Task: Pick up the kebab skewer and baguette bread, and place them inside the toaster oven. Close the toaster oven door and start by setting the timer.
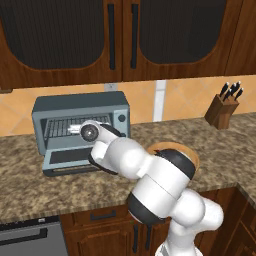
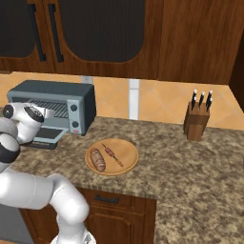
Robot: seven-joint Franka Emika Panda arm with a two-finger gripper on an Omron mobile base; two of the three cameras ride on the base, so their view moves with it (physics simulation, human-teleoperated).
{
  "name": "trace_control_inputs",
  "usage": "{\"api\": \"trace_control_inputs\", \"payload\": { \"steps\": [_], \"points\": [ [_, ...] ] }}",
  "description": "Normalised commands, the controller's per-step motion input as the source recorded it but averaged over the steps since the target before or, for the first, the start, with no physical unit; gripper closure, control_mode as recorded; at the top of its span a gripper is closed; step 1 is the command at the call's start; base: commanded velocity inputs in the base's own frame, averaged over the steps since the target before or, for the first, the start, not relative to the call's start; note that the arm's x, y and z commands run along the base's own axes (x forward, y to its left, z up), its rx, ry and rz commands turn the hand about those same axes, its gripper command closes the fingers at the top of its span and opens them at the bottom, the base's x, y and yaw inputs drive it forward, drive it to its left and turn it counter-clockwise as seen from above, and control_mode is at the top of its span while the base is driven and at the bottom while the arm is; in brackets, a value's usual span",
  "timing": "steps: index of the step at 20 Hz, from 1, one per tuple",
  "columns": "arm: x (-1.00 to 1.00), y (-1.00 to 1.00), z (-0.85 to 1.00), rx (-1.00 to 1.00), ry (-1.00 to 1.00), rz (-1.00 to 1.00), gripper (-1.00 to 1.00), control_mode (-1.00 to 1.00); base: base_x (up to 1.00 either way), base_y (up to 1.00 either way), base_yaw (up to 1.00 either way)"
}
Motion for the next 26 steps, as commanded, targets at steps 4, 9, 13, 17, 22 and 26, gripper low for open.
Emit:
{"api": "trace_control_inputs", "payload": {
  "steps": [4,9,13,17,22,26],
  "points": [
    [0.14,0.48,-0.15,-0.13,0.00,0.01,-1.00,-1.00,0.00,0.00,0.00],
    [0.29,0.28,-0.13,-0.08,0.00,0.00,-1.00,-1.00,0.00,0.00,0.00],
    [0.31,-0.03,-0.11,0.01,0.00,0.00,-1.00,-1.00,0.00,0.00,0.00],
    [0.11,-0.19,-0.25,0.04,0.00,0.00,-1.00,-1.00,0.00,0.00,0.00],
    [0.23,-0.18,-0.05,0.04,0.00,0.00,-1.00,-1.00,0.00,0.00,0.00],
    [0.25,-0.02,0.00,0.00,0.00,0.00,-1.00,-1.00,0.00,0.00,0.00]
  ]
}}
